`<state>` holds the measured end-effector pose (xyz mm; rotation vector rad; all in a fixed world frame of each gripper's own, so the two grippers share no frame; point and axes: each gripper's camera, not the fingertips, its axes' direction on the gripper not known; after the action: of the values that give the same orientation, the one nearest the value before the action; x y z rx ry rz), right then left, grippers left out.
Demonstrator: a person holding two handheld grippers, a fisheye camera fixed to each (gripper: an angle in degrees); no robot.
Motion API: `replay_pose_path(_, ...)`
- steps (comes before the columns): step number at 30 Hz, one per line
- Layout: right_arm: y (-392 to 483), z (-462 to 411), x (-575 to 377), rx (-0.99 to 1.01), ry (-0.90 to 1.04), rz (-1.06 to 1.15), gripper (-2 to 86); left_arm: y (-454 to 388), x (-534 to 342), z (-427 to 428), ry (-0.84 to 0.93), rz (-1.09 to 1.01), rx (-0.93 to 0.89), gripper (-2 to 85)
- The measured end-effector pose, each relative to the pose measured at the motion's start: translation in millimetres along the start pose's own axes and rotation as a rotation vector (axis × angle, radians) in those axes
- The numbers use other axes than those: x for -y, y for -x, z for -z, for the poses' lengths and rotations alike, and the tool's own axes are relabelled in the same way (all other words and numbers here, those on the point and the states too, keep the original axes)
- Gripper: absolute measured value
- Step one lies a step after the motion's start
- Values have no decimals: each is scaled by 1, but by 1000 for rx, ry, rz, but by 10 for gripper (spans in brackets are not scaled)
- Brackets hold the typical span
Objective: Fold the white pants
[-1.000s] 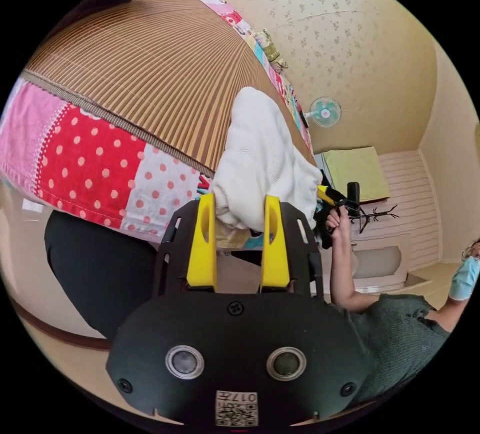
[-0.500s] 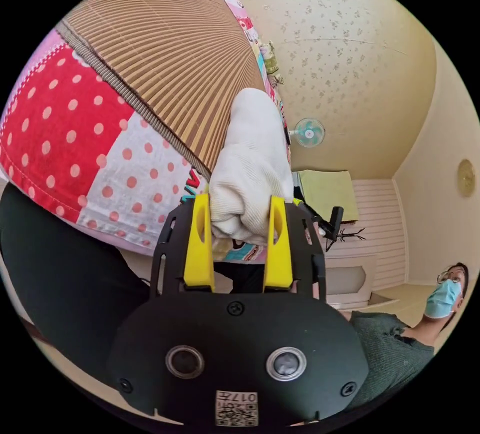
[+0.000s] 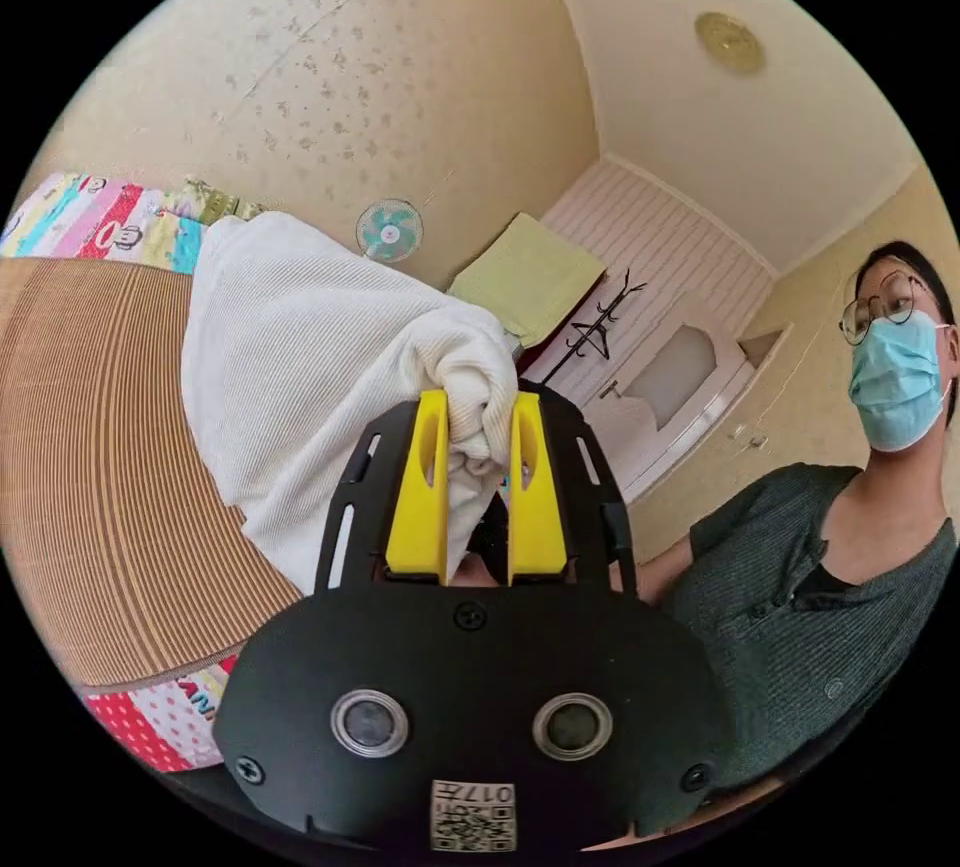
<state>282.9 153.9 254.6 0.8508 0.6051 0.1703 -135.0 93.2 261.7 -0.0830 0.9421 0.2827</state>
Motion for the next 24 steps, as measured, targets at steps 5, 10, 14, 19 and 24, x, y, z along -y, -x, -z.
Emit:
replay_pose_path(5, -93, 42, -55, 330, 44, -319, 9, -25, -21, -118, 209, -147, -136, 109)
replay_pose_path(10, -122, 118, -121, 376, 67, -285, 29, 28, -96, -120, 43, 62, 200, 73)
replay_pose_path(14, -147, 148, -122, 366, -121, -337, 88, 108, -146, -197, 370, 347, 287, 135)
replay_pose_path(19, -194, 147, -36, 276, -139, -263, 68, 82, -177, -249, 449, 369, 346, 119)
replay_pose_path(24, -200, 190, -12, 252, -324, -177, 95, 12, -177, -297, 709, 61, 59, 56)
